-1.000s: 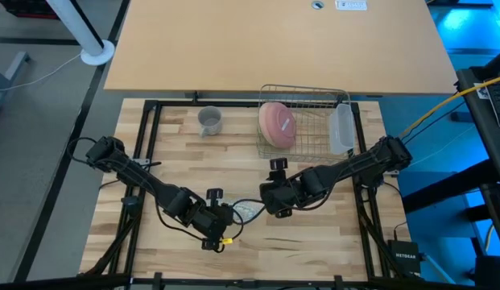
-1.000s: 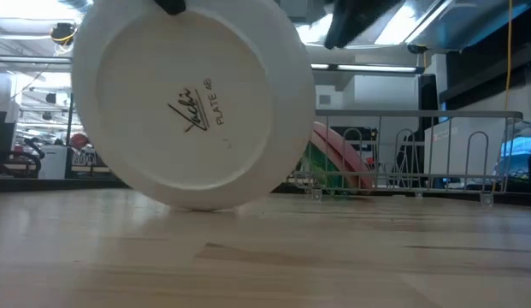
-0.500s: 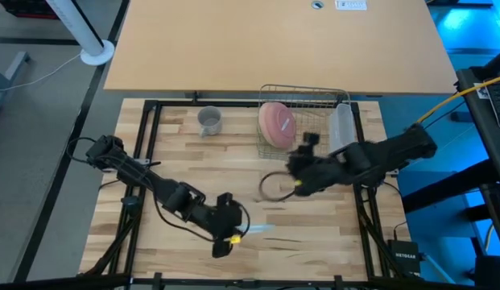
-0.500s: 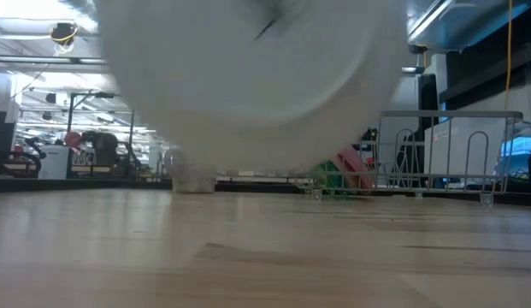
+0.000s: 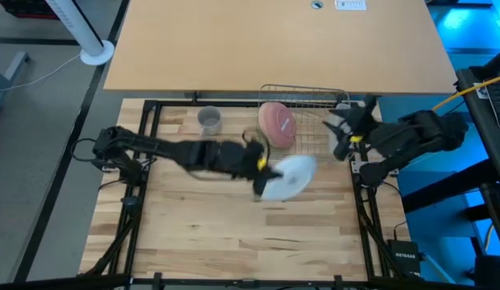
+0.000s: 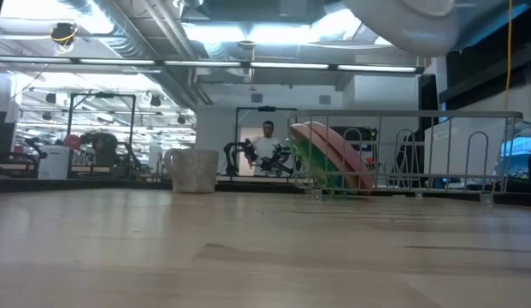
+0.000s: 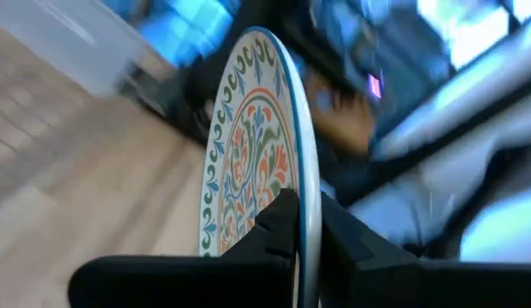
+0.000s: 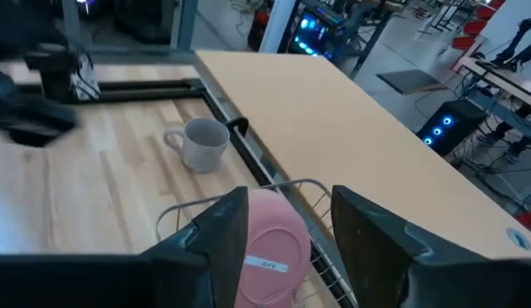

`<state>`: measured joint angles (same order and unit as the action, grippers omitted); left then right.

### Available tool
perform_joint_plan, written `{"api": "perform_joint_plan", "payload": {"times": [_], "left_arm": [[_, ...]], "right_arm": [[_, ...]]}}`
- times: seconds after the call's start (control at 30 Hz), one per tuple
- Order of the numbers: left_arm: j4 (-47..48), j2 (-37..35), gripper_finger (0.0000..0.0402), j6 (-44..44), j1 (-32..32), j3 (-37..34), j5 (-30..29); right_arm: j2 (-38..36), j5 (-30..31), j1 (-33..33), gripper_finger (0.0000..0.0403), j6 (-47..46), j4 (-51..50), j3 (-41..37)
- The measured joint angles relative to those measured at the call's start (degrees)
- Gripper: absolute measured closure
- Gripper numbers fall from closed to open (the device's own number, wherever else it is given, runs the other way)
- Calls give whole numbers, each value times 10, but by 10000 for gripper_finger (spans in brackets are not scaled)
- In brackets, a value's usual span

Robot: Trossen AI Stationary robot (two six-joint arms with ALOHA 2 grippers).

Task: Sort dishes
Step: Put the white plate into the dish rack

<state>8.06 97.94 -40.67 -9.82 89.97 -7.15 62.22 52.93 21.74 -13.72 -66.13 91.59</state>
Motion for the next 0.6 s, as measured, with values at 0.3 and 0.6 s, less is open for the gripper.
{"api": "perform_joint_plan", "payload": {"times": [0.3, 0.6], "left_arm": [[-108, 15, 390, -86, 156, 0, 1], [-177, 100, 390, -160, 260, 0, 5]], "right_arm": [[-41, 3, 0, 231, 7, -8, 0], [-43, 21, 0, 231, 7, -36, -9]]}}
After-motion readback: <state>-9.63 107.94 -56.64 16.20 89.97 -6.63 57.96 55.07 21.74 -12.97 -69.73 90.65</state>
